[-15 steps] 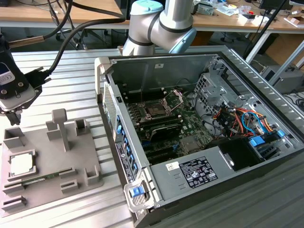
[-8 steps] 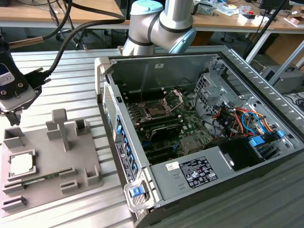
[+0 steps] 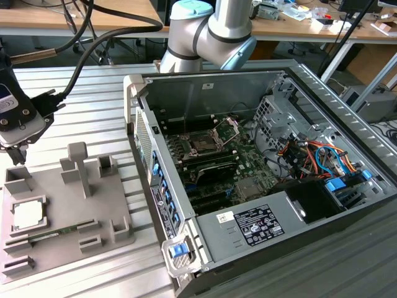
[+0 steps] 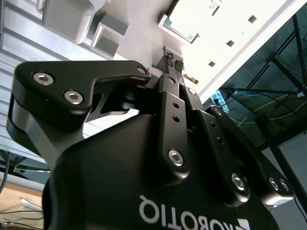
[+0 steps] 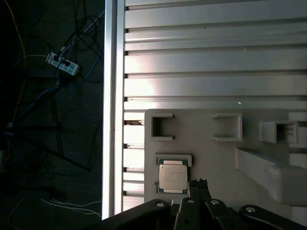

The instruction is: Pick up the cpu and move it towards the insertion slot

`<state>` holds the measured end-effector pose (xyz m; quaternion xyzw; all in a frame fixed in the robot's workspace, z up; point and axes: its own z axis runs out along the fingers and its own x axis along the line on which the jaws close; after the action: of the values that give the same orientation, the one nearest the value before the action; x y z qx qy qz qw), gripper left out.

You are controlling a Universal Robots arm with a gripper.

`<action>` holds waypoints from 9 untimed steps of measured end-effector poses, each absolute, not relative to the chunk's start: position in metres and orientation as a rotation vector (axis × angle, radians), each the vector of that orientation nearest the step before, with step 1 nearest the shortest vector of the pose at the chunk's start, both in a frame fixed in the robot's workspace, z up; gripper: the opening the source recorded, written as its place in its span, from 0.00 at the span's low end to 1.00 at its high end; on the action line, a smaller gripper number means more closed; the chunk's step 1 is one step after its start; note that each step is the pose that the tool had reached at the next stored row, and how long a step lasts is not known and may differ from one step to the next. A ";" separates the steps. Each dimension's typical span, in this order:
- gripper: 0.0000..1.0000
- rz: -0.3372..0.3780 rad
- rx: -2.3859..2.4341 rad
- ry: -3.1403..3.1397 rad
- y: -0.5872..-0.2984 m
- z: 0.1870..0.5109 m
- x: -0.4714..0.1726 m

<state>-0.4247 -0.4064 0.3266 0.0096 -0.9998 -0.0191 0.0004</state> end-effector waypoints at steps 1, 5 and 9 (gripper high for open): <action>0.11 -0.060 0.030 -3.140 -0.406 0.327 -0.425; 0.11 -0.060 0.030 -3.140 -0.406 0.326 -0.425; 0.11 -0.060 0.030 -3.140 -0.406 0.325 -0.426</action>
<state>-0.4261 -0.4064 0.3254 0.0096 -0.9998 -0.0191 0.0004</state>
